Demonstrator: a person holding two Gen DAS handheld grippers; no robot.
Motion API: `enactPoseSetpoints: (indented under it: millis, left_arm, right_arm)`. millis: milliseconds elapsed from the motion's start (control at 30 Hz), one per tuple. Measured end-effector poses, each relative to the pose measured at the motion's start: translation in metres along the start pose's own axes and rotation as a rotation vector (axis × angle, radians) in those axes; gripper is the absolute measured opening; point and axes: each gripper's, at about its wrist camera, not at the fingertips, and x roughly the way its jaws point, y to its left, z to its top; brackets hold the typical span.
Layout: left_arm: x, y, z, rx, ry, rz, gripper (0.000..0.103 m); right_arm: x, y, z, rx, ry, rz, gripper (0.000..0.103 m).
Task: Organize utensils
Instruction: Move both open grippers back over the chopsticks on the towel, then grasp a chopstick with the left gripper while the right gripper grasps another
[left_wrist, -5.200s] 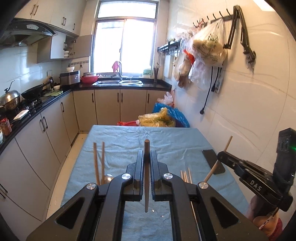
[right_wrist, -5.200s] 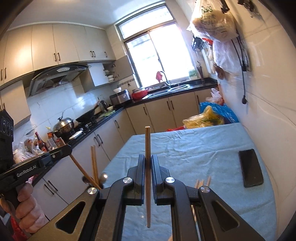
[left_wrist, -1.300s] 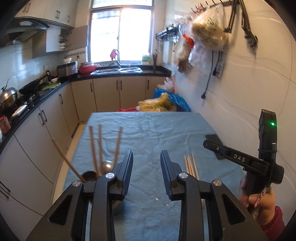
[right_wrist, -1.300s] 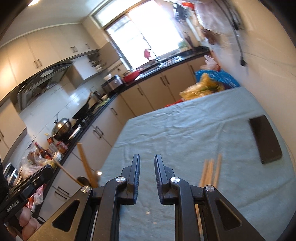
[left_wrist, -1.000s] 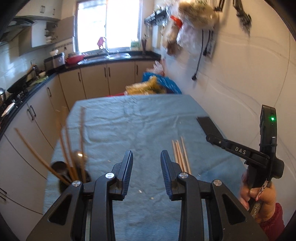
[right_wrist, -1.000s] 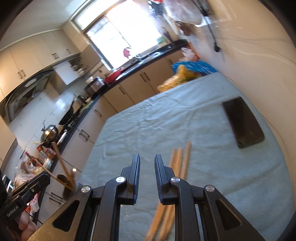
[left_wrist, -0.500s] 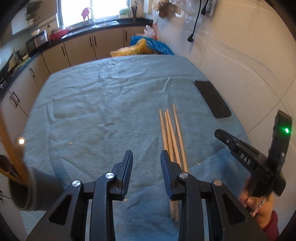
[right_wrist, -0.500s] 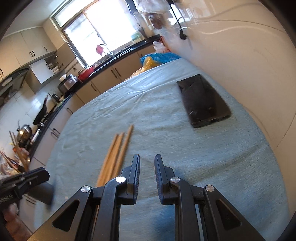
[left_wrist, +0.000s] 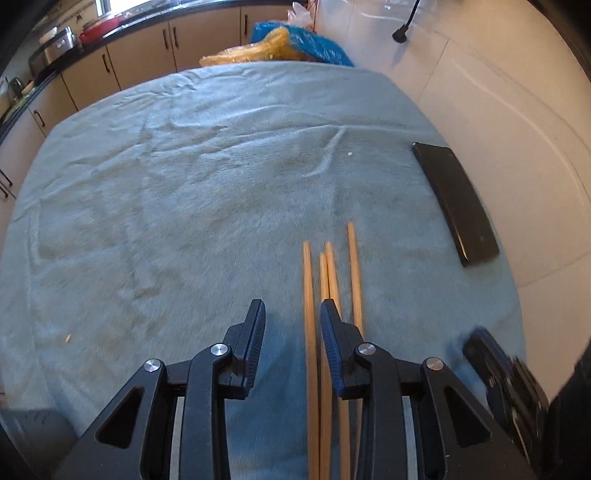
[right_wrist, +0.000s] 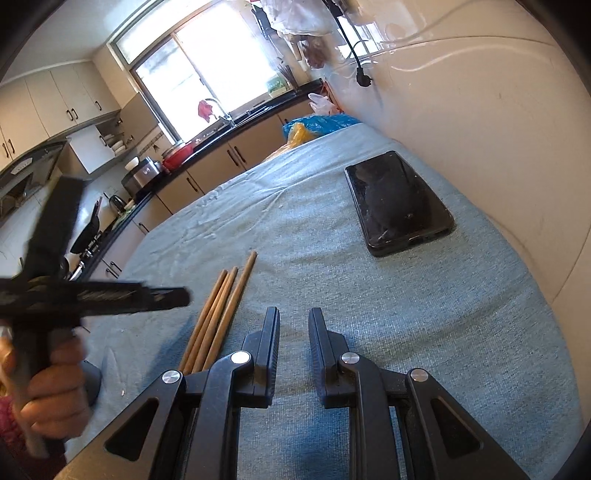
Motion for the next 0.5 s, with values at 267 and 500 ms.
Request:
enactPoseSetpoints:
  millis: [267, 500]
  left_arm:
    - [0.023, -0.003, 0.014, 0.011, 0.022, 0.035, 0.030]
    - [0.020, -0.007, 0.004, 0.040, -0.011, 0.110, 0.016]
  right_arm:
    - [0.002, -0.003, 0.000, -0.001, 0.015, 0.022, 0.017]
    - [0.004, -0.003, 0.001, 0.003, 0.017, 0.021, 0.017]
